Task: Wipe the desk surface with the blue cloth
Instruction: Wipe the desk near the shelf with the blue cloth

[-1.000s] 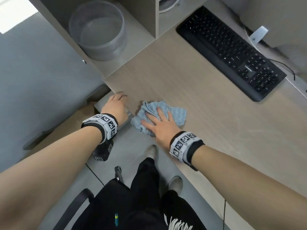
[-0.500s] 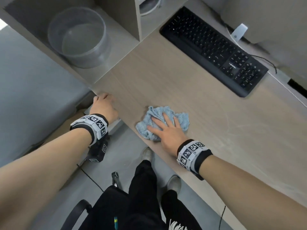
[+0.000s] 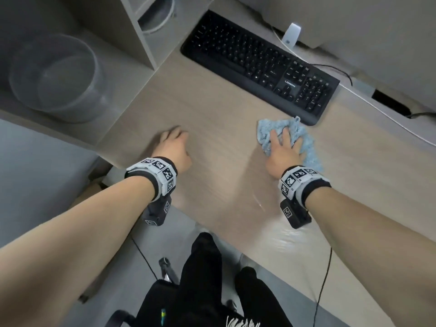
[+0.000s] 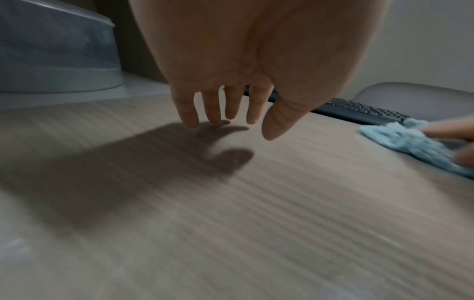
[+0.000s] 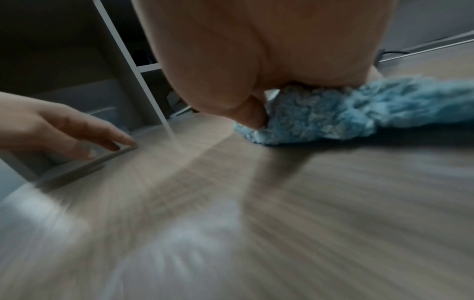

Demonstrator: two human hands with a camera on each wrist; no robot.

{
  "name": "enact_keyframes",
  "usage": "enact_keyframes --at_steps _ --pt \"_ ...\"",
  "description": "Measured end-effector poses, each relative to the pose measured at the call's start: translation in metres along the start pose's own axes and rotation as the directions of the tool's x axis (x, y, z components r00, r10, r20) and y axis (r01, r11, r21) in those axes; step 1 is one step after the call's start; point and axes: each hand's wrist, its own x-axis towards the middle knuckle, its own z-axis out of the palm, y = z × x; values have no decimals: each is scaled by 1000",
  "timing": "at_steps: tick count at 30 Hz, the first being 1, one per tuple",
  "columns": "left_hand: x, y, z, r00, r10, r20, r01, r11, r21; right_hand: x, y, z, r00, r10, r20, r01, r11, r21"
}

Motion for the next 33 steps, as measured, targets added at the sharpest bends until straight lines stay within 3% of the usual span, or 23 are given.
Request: enact_keyframes --at_steps 2,4,7,11,15,18,21,25,29,33 --pt "2 0 1 1000 4 12 -5 1000 27 7 -24 4 998 -66 -10 66 998 -7" --pt "1 -1 2 1000 2 2 -3 999 53 -1 -35 15 977 -215 -3 215 976 -48" --pt "1 1 2 1000 14 -28 -12 997 78 -18 -7 27 937 -345 59 349 933 -91" --pt "11 2 -2 999 45 -28 -42 993 107 -15 43 9 988 -154 27 156 985 -79" --pt "12 -1 -1 998 56 -11 -55 992 114 14 5 -10 1000 27 -6 -27 999 25" --pt "11 -4 2 998 64 3 -64 990 125 21 -37 -7 997 -73 -23 74 997 30" --pt "10 -4 1 997 71 25 -74 987 142 6 -29 10 972 -233 -4 233 972 -15" --pt "7 3 -2 998 40 54 -48 983 175 -10 20 14 983 -182 -25 183 983 -1" --pt "0 14 -1 999 -21 47 14 989 146 -24 10 13 994 -105 36 104 994 42" --pt "-15 21 6 999 -39 1 39 997 73 -61 0 36 957 -259 129 265 964 -24"
